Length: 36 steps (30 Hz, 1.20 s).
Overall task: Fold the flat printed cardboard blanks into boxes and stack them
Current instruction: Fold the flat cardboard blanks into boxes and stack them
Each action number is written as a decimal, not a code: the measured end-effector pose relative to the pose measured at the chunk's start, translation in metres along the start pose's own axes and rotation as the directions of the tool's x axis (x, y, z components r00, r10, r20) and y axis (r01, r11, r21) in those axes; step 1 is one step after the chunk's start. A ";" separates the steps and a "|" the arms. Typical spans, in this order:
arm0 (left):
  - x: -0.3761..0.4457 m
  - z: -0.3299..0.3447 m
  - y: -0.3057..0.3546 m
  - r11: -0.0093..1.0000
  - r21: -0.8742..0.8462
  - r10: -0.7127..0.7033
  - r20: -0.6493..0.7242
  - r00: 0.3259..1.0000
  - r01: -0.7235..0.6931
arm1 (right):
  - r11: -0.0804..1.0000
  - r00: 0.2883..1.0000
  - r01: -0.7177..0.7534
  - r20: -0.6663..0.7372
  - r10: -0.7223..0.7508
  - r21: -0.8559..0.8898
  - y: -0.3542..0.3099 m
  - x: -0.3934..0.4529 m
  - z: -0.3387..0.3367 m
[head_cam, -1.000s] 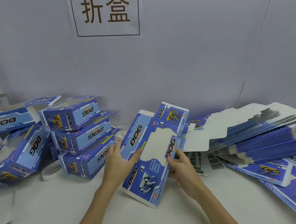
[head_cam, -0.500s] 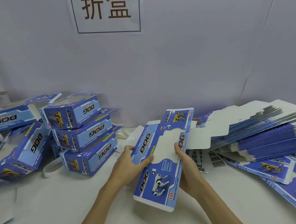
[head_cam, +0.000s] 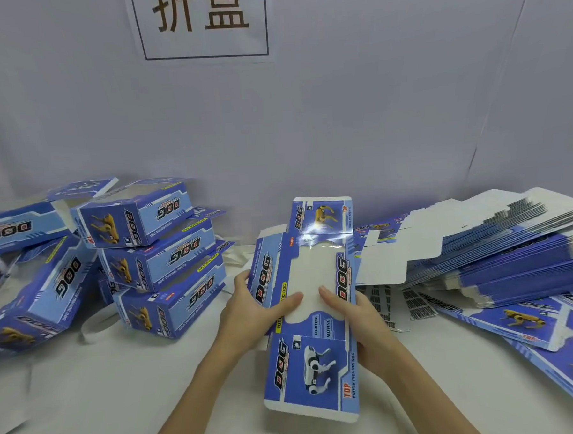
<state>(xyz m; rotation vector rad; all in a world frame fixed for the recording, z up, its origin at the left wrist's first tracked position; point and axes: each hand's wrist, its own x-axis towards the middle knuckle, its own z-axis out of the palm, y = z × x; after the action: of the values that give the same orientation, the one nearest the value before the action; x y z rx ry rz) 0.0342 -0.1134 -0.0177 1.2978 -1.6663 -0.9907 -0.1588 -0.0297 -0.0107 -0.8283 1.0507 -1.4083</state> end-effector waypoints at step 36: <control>-0.026 -0.002 0.027 0.844 -0.447 0.459 0.321 0.829 -0.295 | 0.417 0.746 0.646 0.415 -0.521 -0.639 -0.005 -0.024 0.038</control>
<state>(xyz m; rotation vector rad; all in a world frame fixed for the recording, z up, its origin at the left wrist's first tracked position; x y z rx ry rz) 0.0308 -0.0833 0.0044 0.4737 -1.8317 -1.3169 -0.1227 -0.0111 0.0098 -2.0906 1.3075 -1.3963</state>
